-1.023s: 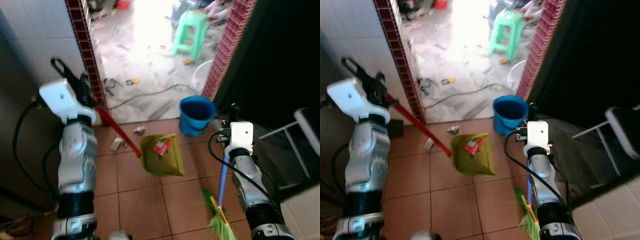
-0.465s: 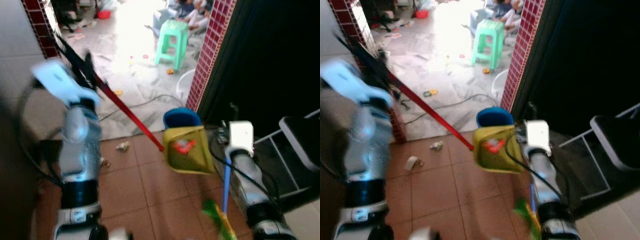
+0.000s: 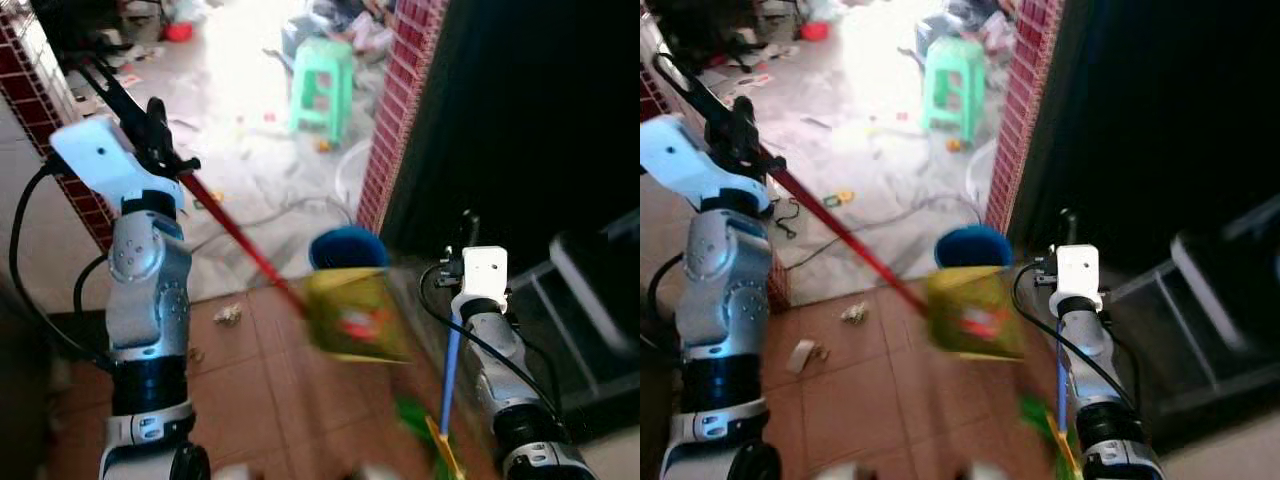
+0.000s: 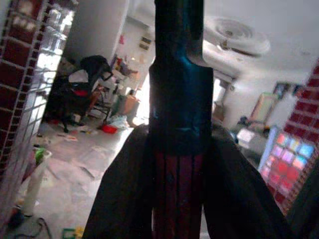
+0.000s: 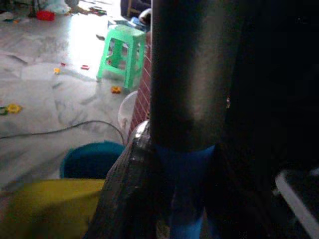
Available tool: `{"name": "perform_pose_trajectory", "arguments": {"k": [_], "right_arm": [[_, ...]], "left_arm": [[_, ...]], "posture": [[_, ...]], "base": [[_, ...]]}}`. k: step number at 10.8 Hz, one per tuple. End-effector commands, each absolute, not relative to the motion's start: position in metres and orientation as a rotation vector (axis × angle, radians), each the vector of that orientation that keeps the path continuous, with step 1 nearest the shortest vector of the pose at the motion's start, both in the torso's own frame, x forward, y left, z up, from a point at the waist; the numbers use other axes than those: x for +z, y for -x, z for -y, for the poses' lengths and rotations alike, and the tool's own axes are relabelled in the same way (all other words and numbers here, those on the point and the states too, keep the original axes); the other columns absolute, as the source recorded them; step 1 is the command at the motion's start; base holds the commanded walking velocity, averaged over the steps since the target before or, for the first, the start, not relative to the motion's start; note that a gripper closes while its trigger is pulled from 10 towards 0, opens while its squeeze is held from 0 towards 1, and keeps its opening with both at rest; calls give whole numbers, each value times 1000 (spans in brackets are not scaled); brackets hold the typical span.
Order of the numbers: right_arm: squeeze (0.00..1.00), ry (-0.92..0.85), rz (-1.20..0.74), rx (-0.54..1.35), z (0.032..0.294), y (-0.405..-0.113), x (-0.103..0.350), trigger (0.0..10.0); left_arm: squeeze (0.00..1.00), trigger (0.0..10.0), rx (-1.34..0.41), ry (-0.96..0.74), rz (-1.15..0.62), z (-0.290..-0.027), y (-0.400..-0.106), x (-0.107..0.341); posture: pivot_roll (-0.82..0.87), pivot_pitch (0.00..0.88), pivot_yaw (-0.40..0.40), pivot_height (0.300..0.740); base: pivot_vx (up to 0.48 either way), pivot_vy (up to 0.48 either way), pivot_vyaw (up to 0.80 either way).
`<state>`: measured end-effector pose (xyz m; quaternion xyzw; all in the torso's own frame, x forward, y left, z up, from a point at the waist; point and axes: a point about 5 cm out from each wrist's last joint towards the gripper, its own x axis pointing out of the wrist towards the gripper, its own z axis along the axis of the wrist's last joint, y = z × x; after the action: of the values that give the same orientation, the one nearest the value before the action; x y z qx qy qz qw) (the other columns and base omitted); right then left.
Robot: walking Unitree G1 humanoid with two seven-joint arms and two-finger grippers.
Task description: Sweep floor
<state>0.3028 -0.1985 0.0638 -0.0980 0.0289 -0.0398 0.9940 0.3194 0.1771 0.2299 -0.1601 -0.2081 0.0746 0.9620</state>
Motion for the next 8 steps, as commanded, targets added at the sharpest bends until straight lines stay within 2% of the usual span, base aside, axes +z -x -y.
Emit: {"name": "perform_pose_trajectory", "arguments": {"k": [1,8], "right_arm": [[0,191,-16,-52,190,-308,73,10000],[0,181,-20,-41,190,-307,72,10000]], "left_arm": [[0,10000,208,298,510,-191,-316,248],[0,10000,277,276,523,-199,-317,252]], "posture": [[-20,0,-35,740],[-28,0,-36,740]], "base": [[480,0,0],[475,0,0]]}}
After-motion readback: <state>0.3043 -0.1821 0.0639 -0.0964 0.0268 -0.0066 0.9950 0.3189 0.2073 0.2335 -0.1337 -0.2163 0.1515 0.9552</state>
